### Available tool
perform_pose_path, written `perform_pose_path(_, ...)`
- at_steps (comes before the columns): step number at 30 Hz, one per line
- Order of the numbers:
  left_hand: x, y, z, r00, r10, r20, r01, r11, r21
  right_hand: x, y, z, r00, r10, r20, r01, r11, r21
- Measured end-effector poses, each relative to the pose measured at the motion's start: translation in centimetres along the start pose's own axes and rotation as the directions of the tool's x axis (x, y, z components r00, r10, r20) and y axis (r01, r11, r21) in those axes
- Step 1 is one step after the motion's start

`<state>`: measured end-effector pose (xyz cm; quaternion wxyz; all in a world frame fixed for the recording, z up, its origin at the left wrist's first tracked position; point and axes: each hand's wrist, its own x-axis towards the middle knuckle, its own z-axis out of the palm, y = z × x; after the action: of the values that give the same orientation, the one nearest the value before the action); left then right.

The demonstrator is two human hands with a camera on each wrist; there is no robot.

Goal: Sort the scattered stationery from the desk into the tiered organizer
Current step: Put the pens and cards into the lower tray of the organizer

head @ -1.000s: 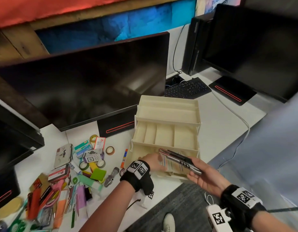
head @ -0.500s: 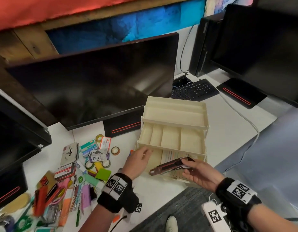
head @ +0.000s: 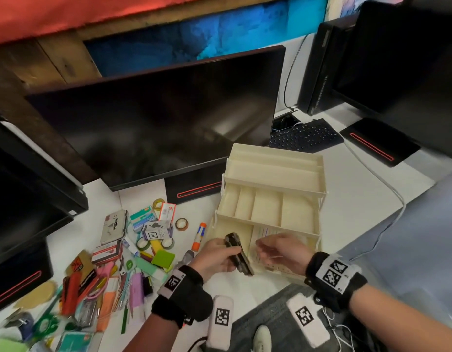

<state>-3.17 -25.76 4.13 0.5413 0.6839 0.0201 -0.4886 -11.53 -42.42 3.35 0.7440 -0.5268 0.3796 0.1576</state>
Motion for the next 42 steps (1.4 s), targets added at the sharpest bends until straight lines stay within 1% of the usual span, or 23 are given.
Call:
perform_pose_path(1, 0.2, 0.2, 0.2, 1.000, -0.005, -0.030, 0.004, 0.999, -0.032, 0.0, 0.1, -0.5, 0.997, -0.065, -0.052, 0.056, 0.985, -0.161)
perform_pose_path(2, 0.6, 0.4, 0.5, 0.998, -0.007, -0.056, 0.003, 0.998, -0.067, 0.2, 0.2, -1.0, 0.988, -0.127, -0.090, 0.089, 0.936, -0.339)
perform_pose_path(4, 2.2, 0.6, 1.2, 0.996, -0.008, -0.091, -0.005, 0.991, -0.136, 0.4, 0.2, -1.5, 0.981, -0.186, -0.060, 0.110, 0.779, -0.618)
perform_pose_path(6, 3.7, 1.1, 2.3, 0.994, -0.028, -0.109, 0.006, 0.980, -0.200, 0.5, 0.0, -1.3, 0.990, -0.142, 0.009, 0.096, 0.620, -0.778)
perform_pose_path(8, 4.8, 1.8, 3.5, 0.992, -0.075, -0.104, 0.036, 0.943, -0.332, 0.3, -0.1, -1.2, 0.997, -0.073, 0.038, 0.068, 0.476, -0.877)
perform_pose_path(10, 5.8, 2.2, 4.2, 0.990, -0.095, -0.105, 0.045, 0.916, -0.399, 0.2, -0.2, -1.2, 0.998, -0.026, 0.051, 0.057, 0.396, -0.917)
perform_pose_path(13, 8.0, 1.8, 4.3, 0.986, -0.083, -0.148, 0.021, 0.927, -0.375, 0.4, 0.1, -1.4, 0.997, 0.024, 0.072, 0.058, 0.381, -0.923)
perform_pose_path(17, 8.4, 1.6, 4.3, 0.989, -0.060, -0.135, 0.000, 0.913, -0.407, 0.7, 0.6, -1.8, 0.996, 0.056, 0.069, 0.042, 0.395, -0.918)
perform_pose_path(19, 8.5, 1.4, 3.9, 0.992, -0.027, -0.126, -0.020, 0.932, -0.362, 0.6, 0.6, -1.9, 0.995, 0.074, 0.070, 0.036, 0.381, -0.924)
perform_pose_path(21, 8.6, 1.1, 3.5, 0.992, -0.024, -0.123, -0.004, 0.974, -0.225, 0.4, 0.6, -2.0, 0.993, 0.096, 0.074, 0.035, 0.358, -0.933)
perform_pose_path(22, 8.5, 1.0, 3.2, 0.991, -0.019, -0.132, 0.010, 0.997, -0.073, 0.3, 0.7, -2.0, 0.992, 0.102, 0.073, 0.033, 0.349, -0.937)
perform_pose_path(23, 8.3, 0.9, 3.1, 0.991, -0.003, -0.136, 0.022, 0.991, 0.135, 0.3, 0.6, -2.0, 0.992, 0.100, 0.071, 0.033, 0.338, -0.941)
perform_pose_path(24, 7.9, 0.9, 3.1, 0.991, 0.034, -0.132, 0.015, 0.936, 0.353, 0.3, 0.7, -1.9, 0.993, 0.095, 0.066, 0.032, 0.326, -0.945)
perform_pose_path(25, 7.5, 0.9, 3.2, 0.989, 0.100, -0.111, -0.023, 0.836, 0.548, 0.3, 0.7, -1.8, 0.994, 0.090, 0.061, 0.029, 0.318, -0.948)
perform_pose_path(27, 6.9, 1.0, 3.7, 0.985, 0.172, 0.014, -0.117, 0.609, 0.785, 0.3, 0.9, -1.5, 0.993, 0.115, 0.040, 0.003, 0.300, -0.954)
perform_pose_path(29, 6.5, 1.1, 4.5, 0.988, 0.084, 0.130, -0.153, 0.404, 0.902, 0.3, 1.1, -1.2, 0.985, 0.171, 0.013, -0.037, 0.287, -0.957)
perform_pose_path(30, 6.5, 1.3, 4.7, 0.989, 0.016, 0.144, -0.141, 0.324, 0.935, 0.3, 1.1, -1.2, 0.983, 0.184, -0.002, -0.058, 0.298, -0.953)
perform_pose_path(31, 6.8, 1.1, 4.7, 0.991, -0.030, 0.133, -0.121, 0.262, 0.957, 0.3, 1.1, -1.3, 0.982, 0.186, 0.000, -0.061, 0.324, -0.944)
perform_pose_path(33, 7.8, 0.6, 4.4, 0.995, -0.052, 0.090, -0.078, 0.203, 0.976, 0.1, 1.2, -1.8, 0.977, 0.212, -0.008, -0.085, 0.355, -0.931)
perform_pose_path(37, 8.7, 0.2, 4.4, 0.998, -0.046, 0.040, -0.027, 0.237, 0.971, -1.6, 0.8, -1.7, 0.976, 0.216, 0.009, -0.060, 0.311, -0.948)
perform_pose_path(39, 8.3, 0.2, 4.6, 1.000, 0.006, 0.014, -0.015, 0.260, 0.966, -2.3, 0.4, -1.4, 0.980, 0.198, -0.015, -0.081, 0.332, -0.940)
perform_pose_path(41, 8.2, 0.2, 4.8, 0.996, 0.082, -0.024, -0.004, 0.324, 0.946, -2.1, 0.5, -1.5, 0.990, 0.127, -0.062, -0.104, 0.353, -0.930)
perform_pose_path(42, 8.2, 0.3, 4.9, 0.996, 0.085, -0.041, 0.005, 0.379, 0.925, -1.8, 0.5, -1.5, 0.994, 0.072, -0.079, -0.100, 0.364, -0.926)
